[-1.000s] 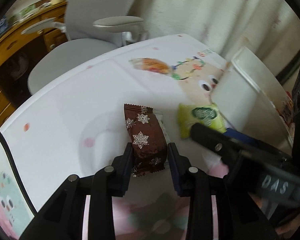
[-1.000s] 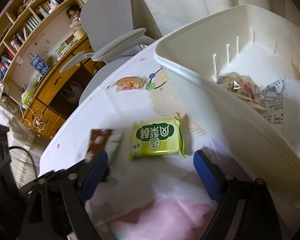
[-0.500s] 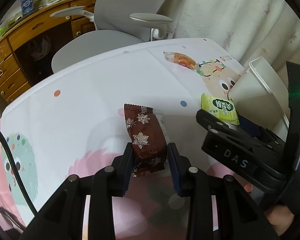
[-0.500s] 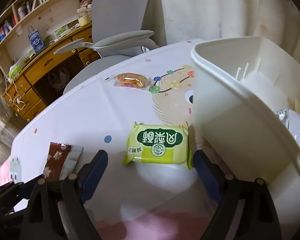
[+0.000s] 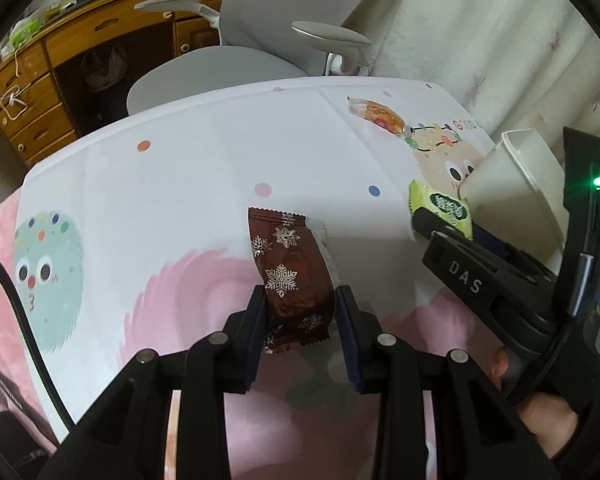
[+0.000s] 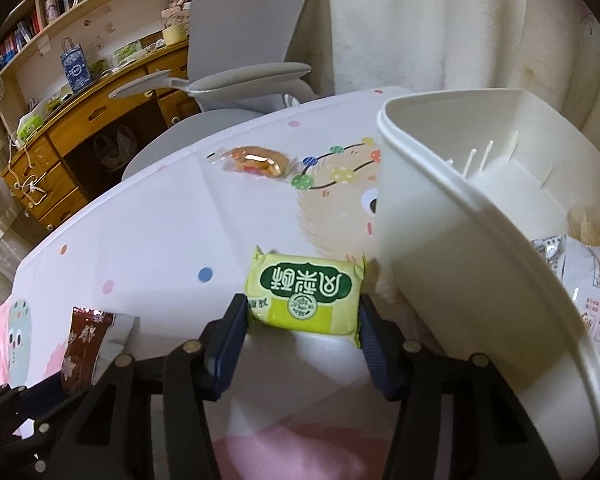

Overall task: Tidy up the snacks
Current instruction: 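Grasp the brown snowflake wrapper with the left tool while the right tool grasps the green biscuit pack, then lift the brown wrapper and green pack and carry both over the tray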

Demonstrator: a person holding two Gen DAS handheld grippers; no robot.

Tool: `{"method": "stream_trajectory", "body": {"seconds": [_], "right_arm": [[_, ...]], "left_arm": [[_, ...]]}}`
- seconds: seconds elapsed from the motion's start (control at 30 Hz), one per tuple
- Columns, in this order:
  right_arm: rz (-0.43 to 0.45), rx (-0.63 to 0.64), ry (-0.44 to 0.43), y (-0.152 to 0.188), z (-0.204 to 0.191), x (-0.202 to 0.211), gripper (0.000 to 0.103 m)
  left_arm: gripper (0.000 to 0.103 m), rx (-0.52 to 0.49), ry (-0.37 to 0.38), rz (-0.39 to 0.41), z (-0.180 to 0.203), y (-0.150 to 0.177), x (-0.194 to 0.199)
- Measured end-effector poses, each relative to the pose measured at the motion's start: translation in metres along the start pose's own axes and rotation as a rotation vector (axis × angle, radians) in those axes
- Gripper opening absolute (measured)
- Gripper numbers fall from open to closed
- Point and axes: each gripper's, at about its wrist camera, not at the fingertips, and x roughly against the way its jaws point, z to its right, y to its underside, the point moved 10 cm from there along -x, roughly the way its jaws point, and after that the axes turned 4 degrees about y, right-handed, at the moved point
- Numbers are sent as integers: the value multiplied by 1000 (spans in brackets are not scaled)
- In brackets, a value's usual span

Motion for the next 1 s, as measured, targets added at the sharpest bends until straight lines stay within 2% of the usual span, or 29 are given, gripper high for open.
{"method": "stream_trajectory", "body": {"seconds": [0.2, 0.5, 0.77, 1.0], "right_arm": [[-44, 66, -58, 19, -12, 14, 52], [-181, 76, -190, 70, -25, 56, 52], [-205, 170, -277, 105, -29, 112, 51], [-187, 261, -321, 127, -11, 163, 51]], "left_arm": [[32, 21, -6, 12, 4, 10, 29], [32, 30, -19, 37, 22, 35, 85], [32, 46, -19, 69, 42, 61, 144], [32, 64, 7, 99, 65, 90, 189]]}}
